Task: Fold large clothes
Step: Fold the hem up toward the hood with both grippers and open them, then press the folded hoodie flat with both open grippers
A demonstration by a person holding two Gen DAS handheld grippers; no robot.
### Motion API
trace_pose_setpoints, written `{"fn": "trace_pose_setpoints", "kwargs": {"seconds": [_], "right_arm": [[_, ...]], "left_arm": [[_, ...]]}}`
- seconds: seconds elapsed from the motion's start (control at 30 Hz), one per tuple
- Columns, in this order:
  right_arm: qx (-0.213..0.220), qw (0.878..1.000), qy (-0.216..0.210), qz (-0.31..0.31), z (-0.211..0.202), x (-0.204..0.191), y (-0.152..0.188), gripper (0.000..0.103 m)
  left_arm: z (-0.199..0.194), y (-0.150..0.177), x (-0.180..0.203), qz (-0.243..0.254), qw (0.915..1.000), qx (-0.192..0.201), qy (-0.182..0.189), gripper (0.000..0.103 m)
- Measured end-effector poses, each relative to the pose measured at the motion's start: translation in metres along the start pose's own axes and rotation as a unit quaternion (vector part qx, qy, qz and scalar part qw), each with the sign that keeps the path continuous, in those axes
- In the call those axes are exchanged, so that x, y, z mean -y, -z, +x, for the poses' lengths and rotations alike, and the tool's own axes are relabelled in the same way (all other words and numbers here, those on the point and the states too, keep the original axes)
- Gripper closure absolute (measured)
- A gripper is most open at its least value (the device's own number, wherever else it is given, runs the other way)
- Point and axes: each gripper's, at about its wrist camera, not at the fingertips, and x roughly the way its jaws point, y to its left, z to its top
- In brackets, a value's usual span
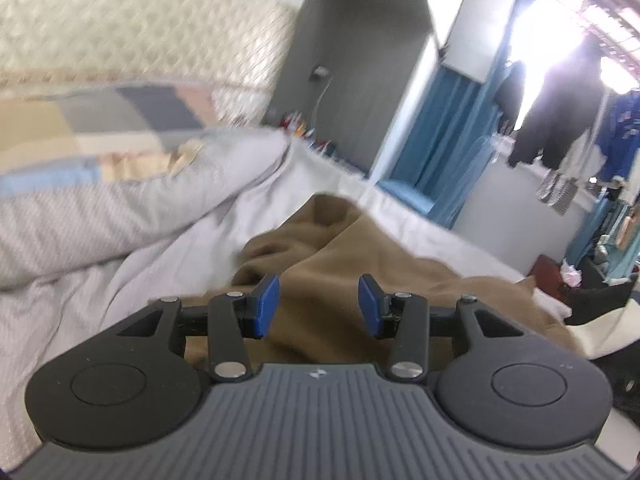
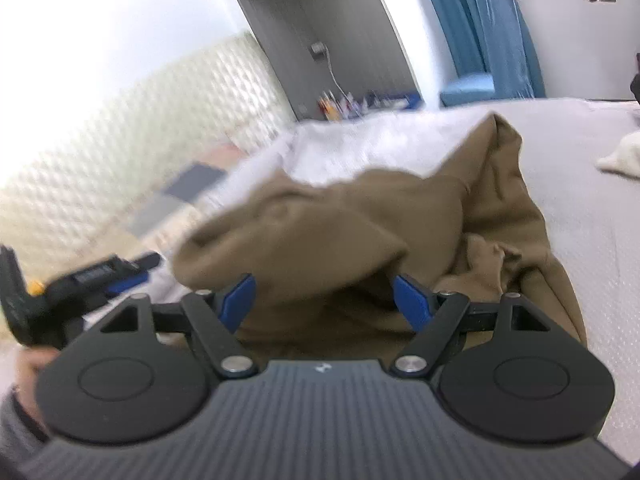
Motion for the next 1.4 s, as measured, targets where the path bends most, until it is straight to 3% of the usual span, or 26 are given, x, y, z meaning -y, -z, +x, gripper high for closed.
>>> {"fn": "trace_pose_setpoints", "kwargs": {"seconds": [0.17,0.4,0.5,0.53,0.63,0.8,1.03,1.4], "right_arm": [[0.065,0.998,0.024,-0.003,-0.003,-0.004,-0.010,0.025],[0.089,0.996,0.018,0.002,0.045,-0.015,-0.025,0.033],[0.078,0.997,0.015,-0.005,0.064,-0.021,-0.023,0.040],[0.070,0.997,0.016,-0.014,0.070,-0.024,-0.020,0.047],[0.046,0.998,0.018,-0.035,0.084,-0.027,-0.009,0.058],[0.016,0.998,0.021,-0.062,0.092,-0.034,0.006,0.059],[-0.038,0.994,0.050,-0.086,0.105,-0.037,0.026,0.059],[-0.060,0.994,0.051,-0.080,0.138,-0.018,0.038,0.059]], "left_arm": [[0.001,-0.002,0.019,0.025,0.9987,0.026,0.037,0.053],[0.026,-0.004,0.045,0.074,0.9946,0.021,0.069,0.053],[0.042,0.002,0.048,0.089,0.9930,0.000,0.078,0.053],[0.048,0.003,0.048,0.091,0.9929,-0.009,0.076,0.053],[0.071,0.008,0.049,0.106,0.9918,-0.061,0.037,0.055],[0.096,0.022,0.033,0.082,0.9896,-0.114,0.032,0.058],[0.110,0.042,0.030,0.114,0.9844,-0.132,0.023,0.058],[0.145,0.059,0.032,0.122,0.9806,-0.153,0.000,0.059]]}}
